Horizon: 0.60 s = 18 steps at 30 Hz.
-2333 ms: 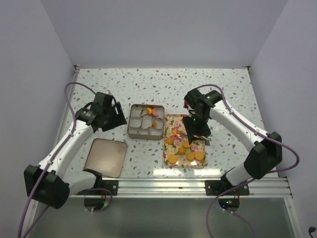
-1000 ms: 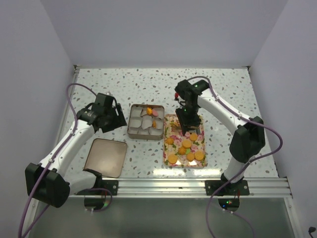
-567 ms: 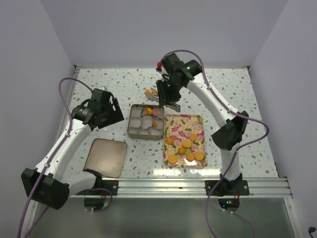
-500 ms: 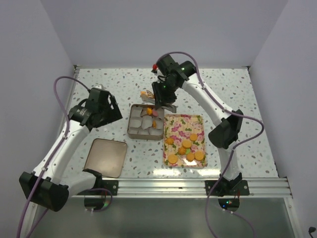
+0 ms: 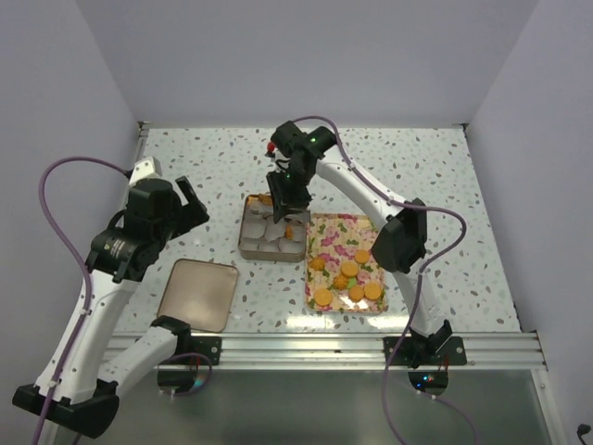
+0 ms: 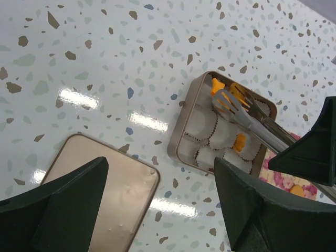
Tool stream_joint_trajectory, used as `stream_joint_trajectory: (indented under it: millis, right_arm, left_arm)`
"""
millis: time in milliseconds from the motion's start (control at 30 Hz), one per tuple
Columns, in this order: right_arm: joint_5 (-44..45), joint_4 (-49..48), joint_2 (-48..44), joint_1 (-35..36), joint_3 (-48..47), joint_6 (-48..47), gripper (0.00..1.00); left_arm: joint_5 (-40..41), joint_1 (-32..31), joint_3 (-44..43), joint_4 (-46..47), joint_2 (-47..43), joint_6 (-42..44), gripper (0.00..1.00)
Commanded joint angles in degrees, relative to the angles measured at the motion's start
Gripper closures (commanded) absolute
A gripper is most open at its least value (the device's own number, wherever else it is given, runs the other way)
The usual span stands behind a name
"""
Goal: Pack the cookies
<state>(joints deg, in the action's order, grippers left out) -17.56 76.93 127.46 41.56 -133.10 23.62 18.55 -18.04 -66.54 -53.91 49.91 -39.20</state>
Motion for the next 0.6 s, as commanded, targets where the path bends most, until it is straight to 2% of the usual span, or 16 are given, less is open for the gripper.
stream_joint_trajectory:
  millis: [0, 300, 567]
  right_arm:
    - [-1.8, 2.8, 1.3, -0.2, -0.7, 1.2, 0.69]
    - [-1.4, -0.1, 3.7, -0.2, -1.0, 2.2, 0.60]
    - [-1.0, -2.5, 5.0, -0.2, -2.6, 4.2, 0.57]
  left_arm:
    - [0.4, 0.3, -1.1, -1.0, 1.4, 2.1, 0.12]
    - [-0.1, 0.3, -1.5, -0.8, 1.4, 3.6, 0.12]
    - [-1.3, 0.3, -1.7, -0.8, 2.2, 3.8, 0.12]
